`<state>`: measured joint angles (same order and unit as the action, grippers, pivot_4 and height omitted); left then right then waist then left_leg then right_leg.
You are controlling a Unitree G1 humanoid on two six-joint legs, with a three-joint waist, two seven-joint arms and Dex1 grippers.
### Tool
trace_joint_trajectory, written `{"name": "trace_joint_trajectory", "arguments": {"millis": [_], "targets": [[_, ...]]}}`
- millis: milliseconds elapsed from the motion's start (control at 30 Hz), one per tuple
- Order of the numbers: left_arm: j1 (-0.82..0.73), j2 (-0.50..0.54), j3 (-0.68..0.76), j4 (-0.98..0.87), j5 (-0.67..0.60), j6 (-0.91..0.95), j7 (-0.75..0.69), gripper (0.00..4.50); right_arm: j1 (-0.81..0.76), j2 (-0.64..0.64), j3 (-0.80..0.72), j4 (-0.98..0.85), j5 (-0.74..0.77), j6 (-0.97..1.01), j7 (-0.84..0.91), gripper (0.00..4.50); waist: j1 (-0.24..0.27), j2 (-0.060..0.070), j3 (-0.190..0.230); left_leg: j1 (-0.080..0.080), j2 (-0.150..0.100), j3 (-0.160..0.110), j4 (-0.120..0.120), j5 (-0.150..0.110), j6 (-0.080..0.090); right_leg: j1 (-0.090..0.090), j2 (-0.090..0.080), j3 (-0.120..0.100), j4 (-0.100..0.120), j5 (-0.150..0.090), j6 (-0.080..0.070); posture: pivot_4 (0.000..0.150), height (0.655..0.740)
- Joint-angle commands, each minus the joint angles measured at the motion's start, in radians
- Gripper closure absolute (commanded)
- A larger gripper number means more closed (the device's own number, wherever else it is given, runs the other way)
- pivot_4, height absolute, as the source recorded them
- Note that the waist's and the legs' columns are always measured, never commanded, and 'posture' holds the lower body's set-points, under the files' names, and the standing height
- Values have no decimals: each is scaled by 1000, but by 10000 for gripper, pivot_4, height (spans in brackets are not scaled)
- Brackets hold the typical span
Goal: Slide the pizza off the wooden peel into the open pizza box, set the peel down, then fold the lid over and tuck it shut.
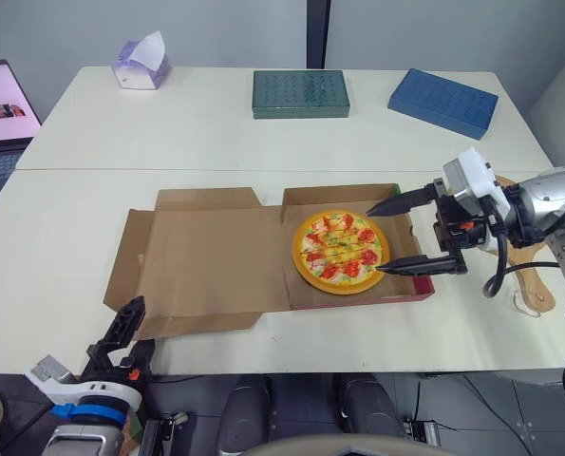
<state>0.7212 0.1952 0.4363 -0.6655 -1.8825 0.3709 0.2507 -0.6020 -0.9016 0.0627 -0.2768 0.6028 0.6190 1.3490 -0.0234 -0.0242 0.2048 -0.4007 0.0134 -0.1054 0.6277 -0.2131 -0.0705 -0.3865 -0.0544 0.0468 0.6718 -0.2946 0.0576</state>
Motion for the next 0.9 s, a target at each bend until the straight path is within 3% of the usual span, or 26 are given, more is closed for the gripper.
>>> {"name": "trace_joint_trajectory", "arguments": {"millis": [33, 367, 600, 733, 800, 900], "targets": [[-5, 15, -6, -2, 1, 6, 2, 14550, -17, -13, -14, -26, 4, -4, 6, 0, 0, 0, 0, 0, 0, 0, 0, 0, 0, 0, 0, 0, 0, 0, 0, 1500, 7400], [-8, 23, -18, -64, 3, -1, 48, 44729, -6, -12, -20, -41, 9, 4, -7, 0, 1, 0, 0, 0, 0, 0, 0, 0, 0, 0, 0, 0, 0, 0, 1, 1500, 7400], [-40, 84, -17, -127, 5, -11, 88, 44729, 1, 6, -17, -32, -22, -35, -36, 0, 2, 0, 0, 0, 0, 0, 0, 0, 0, 0, 0, 0, 0, 0, 1, 1500, 7400], [-78, 186, 9, -133, 8, 19, 47, 44729, 10, 20, -11, -28, -55, -62, -62, 0, 8, 0, 0, 0, 0, -1, 0, 0, 0, 0, 0, 0, -1, 0, 0, 1500, 7400], [-172, 341, 53, -96, 68, 79, -44, 44729, 10, 40, -6, -23, -78, -61, -108, 0, 13, 0, 0, 0, 0, 0, 0, 0, 0, 0, 0, 0, -1, 0, 0, 1500, 7400], [-283, 475, 88, -21, 122, 115, -132, 44729, 4, 59, -2, -17, -105, -52, -155, 0, 23, 0, 0, 0, 0, -3, 0, 0, 0, -1, 1, -3, 1, 0, 0, 1500, 7400]]}}
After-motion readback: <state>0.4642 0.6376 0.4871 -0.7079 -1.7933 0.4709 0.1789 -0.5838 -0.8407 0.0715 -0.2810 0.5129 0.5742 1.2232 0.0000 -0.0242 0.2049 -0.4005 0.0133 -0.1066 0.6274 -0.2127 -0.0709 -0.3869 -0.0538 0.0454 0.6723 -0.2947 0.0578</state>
